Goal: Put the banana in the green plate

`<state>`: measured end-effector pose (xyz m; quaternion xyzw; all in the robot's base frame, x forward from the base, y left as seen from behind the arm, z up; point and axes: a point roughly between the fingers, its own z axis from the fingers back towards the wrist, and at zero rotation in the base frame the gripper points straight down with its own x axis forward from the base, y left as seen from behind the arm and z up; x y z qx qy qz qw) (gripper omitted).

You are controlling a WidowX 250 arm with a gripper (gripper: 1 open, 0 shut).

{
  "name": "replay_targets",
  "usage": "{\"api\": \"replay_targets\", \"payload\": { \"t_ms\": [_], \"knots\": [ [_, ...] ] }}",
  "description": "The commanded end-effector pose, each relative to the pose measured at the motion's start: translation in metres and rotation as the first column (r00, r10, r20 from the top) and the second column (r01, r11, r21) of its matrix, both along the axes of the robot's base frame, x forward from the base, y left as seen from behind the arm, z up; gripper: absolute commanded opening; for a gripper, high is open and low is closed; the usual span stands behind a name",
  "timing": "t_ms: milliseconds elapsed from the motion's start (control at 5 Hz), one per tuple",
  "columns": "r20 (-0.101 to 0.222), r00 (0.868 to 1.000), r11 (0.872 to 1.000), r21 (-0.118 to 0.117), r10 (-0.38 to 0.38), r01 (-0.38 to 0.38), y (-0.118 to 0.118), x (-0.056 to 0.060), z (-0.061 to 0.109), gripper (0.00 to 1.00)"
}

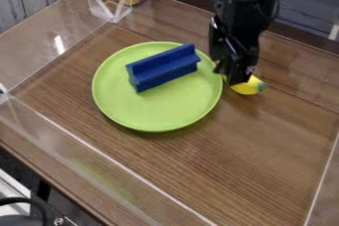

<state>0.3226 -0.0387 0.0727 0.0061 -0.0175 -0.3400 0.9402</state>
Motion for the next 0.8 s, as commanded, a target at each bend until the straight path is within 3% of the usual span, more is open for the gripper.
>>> {"api": "replay_targets", "payload": {
  "t_ms": [0, 200, 400, 600],
  "knots": [
    [0.056, 0.997, 0.999, -0.004, -0.051, 0.051, -0.006, 0.014, -0.003, 1.0],
    [0.069, 0.997, 0.999, -0.008, -0.033, 0.034, -0.022, 0.025, -0.012, 1.0],
    [0.083, 0.996, 1.0, 0.001, -0.03, 0.03, -0.018, 0.033, -0.011, 1.0],
    [0.086, 0.996, 1.0, 0.001, -0.007, 0.007, -0.015, 0.036, -0.01, 0.0]
  ]
}}
